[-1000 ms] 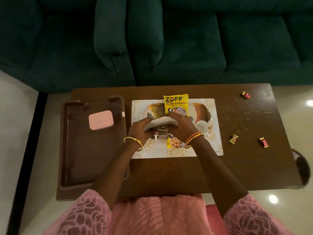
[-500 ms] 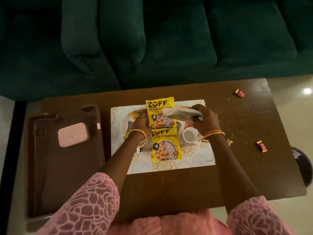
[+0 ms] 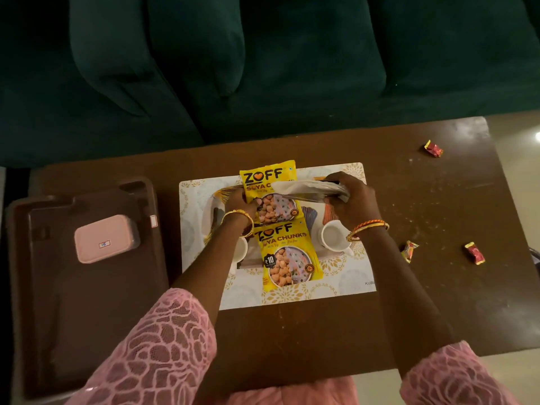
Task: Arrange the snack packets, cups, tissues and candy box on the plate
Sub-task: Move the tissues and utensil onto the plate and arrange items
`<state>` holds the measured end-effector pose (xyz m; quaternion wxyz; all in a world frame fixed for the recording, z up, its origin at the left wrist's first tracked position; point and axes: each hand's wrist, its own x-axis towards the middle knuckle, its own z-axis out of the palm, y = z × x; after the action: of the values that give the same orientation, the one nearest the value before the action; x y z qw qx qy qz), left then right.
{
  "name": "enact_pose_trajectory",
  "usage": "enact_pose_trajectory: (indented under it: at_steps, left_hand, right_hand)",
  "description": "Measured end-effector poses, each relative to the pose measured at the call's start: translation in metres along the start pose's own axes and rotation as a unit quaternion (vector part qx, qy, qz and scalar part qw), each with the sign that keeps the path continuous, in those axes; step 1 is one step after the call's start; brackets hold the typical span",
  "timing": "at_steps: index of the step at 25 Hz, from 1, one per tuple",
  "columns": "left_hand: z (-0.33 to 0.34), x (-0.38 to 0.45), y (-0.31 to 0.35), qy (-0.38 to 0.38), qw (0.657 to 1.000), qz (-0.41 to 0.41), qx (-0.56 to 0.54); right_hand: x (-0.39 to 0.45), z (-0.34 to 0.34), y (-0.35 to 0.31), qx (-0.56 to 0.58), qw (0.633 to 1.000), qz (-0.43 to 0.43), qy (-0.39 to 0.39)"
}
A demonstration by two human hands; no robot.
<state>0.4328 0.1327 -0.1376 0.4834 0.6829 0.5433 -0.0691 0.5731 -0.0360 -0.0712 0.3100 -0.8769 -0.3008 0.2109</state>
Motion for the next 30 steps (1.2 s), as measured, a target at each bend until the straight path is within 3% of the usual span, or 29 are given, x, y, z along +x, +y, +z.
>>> enact_pose_trajectory:
  at_steps: [8,12,19,30]
  left_hand:
    - [-0.035,0.0,-0.028,0.076,0.997,0.012,0.022]
    - [-0.04,-0.003,-0.038,0.082,0.996,0.013,0.043]
    - [-0.041,-0.005,-0.045,0.123,0.991,0.016,0.044]
    - [-0.037,-0.003,-0.054,0.139,0.98,0.012,0.14]
  right_hand:
    - [0.013,0.017,-0.009,-0.04,0.998,-0.001,-0.041]
    - [0.012,0.031,-0.004,-0.052,0.998,0.02,-0.038]
    - [0.017,0.051,-0.004,-0.067,0.995,-0.014,-0.073]
    - [0.024,0.055,0.003,-0.123,0.987,-0.024,-0.105]
